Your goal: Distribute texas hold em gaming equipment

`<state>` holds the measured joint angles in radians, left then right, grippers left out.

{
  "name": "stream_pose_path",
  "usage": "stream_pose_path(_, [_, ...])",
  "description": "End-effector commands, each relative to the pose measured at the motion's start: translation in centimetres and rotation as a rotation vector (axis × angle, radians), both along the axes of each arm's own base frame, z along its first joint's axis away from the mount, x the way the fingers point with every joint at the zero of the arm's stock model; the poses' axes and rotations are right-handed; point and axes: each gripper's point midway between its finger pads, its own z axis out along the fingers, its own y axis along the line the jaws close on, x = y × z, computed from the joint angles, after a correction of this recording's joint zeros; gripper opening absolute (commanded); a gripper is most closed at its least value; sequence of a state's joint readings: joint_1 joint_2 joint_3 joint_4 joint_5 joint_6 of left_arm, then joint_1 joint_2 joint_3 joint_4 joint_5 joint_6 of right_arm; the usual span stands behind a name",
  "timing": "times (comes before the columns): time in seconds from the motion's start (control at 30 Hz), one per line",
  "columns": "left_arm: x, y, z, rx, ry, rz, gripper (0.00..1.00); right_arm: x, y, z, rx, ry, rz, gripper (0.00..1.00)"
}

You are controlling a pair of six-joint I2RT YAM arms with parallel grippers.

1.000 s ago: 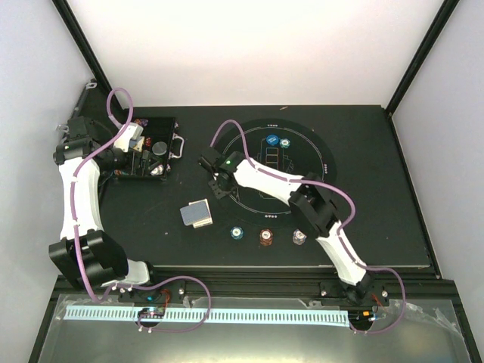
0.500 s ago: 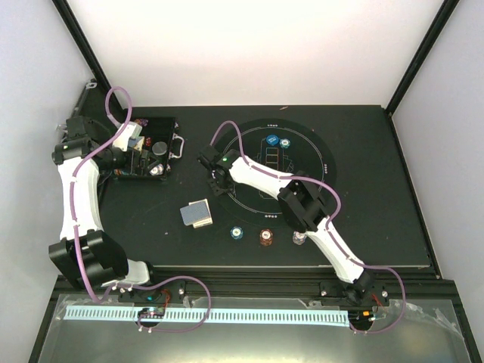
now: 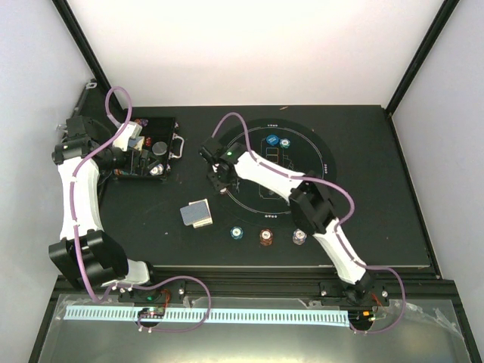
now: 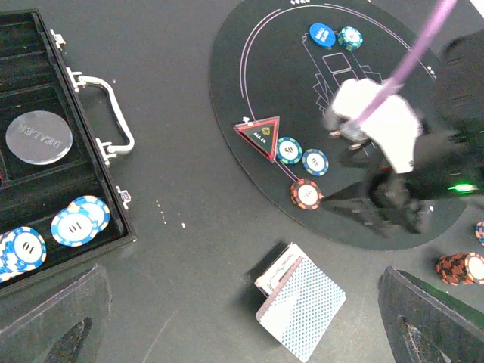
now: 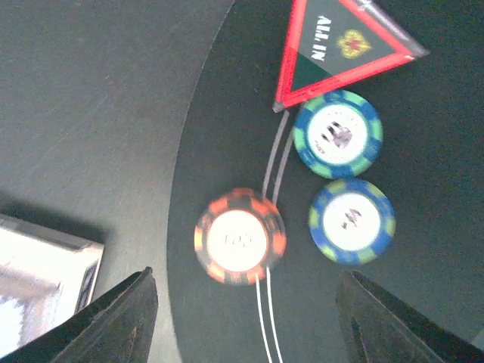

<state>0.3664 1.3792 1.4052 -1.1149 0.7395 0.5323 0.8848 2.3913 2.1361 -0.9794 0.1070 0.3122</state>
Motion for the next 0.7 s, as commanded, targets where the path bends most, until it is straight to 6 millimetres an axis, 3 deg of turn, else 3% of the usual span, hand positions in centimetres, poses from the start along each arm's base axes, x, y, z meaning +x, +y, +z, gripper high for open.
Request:
stream_pose_path(0.0, [-0.2, -0.3, 1.1, -0.016, -0.024, -0.020, 0.99, -1.5, -1.5, 8.4, 0.107, -0.096, 0.001, 0.68])
stream_pose_path(0.17, [-0.1, -0.4, 1.3, -0.024, -0.031, -0.025, 0.99, -7.1, -5.5, 8.1, 0.094, -0.069, 0.005, 0.70])
stream_pose_path(0.4, [0.0, -0.6, 1.2, -0.042, -0.030, -0.031, 0.99, -15.5, -11.7, 4.3, 0.011, 0.025, 0.000, 0.79])
stream_pose_path(0.53, [0.0, -0.7, 1.0, -0.050, -0.027, -0.032, 0.99, -18.0, -13.9, 3.2, -0.023, 0.054, -0.008, 0.80])
stream_pose_path(0.67, [-0.1, -0.7, 1.0, -0.048, -0.024, -0.031, 0.99, -18.8, -14.5, 2.1, -0.045, 0.078, 0.000, 0.80])
